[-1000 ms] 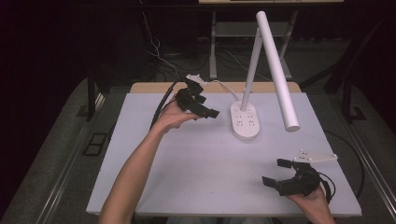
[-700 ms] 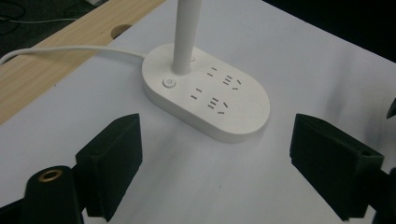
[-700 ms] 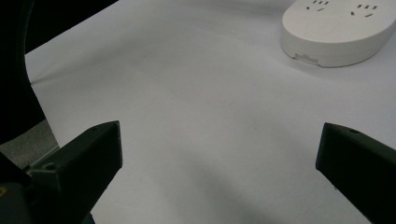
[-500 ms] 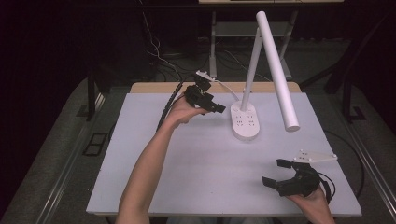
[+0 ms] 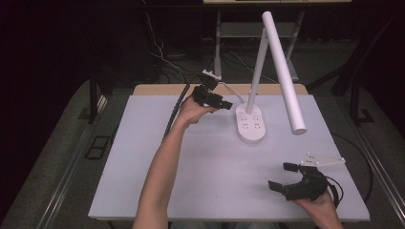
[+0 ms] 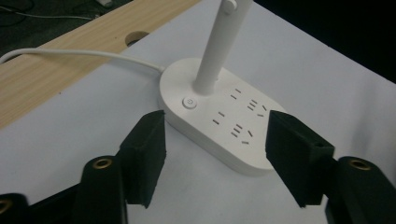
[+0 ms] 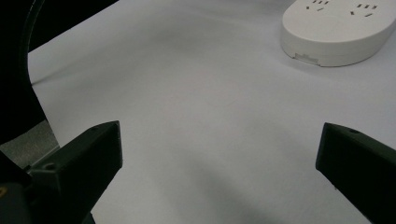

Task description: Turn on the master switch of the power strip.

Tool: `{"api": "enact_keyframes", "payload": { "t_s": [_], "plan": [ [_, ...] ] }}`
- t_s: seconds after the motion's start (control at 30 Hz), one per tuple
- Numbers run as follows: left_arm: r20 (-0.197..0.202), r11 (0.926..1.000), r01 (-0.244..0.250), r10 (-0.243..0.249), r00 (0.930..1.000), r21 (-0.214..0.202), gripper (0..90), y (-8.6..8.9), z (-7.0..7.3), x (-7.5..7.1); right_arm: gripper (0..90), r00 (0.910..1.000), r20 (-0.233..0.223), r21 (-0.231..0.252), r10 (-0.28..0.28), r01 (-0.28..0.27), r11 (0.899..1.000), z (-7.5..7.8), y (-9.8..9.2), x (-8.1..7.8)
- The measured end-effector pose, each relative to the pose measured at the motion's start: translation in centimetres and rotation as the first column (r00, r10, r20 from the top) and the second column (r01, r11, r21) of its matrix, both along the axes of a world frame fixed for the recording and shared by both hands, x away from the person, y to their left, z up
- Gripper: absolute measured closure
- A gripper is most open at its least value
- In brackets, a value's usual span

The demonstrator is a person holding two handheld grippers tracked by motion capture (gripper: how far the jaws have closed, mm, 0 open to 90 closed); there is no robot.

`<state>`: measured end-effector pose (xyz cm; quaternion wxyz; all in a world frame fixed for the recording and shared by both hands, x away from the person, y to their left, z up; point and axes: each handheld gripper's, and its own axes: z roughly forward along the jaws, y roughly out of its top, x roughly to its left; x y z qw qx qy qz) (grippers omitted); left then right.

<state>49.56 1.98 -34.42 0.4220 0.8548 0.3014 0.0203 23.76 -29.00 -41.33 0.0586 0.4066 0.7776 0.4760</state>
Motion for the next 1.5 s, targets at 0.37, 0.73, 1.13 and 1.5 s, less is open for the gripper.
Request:
{"api": "enact_keyframes", "payload": {
  "t_s": [0.37, 0.73, 1.13, 1.5],
  "plan": [
    [-0.041, 0.9935, -0.063, 0.059, 0.9974, -0.095, 65.7, -0.4, -1.7, 1.4, 0.0, 1.0000, 0.000, 0.000, 0.002, -0.002, 1.000, 0.0, -0.1, 0.0],
    [-0.077, 0.9894, -0.092, 0.083, 0.9935, -0.113, 89.7, -1.7, -3.1, 2.2, 0.0, 1.0000, 0.004, -0.007, 0.009, -0.009, 1.000, 0.1, -0.1, 0.0],
    [-0.092, 0.9841, -0.140, 0.130, 0.9872, -0.109, 90.0, -3.1, -4.5, 2.3, 0.0, 0.9999, 0.008, -0.008, 0.013, -0.013, 1.000, 0.1, 0.1, -0.1],
    [-0.103, 0.9796, -0.174, 0.163, 0.9812, -0.101, 90.0, -4.7, -6.1, 2.3, 0.0, 0.9999, 0.006, -0.005, 0.012, -0.012, 1.000, 0.1, 0.1, -0.1]
  ]
}}
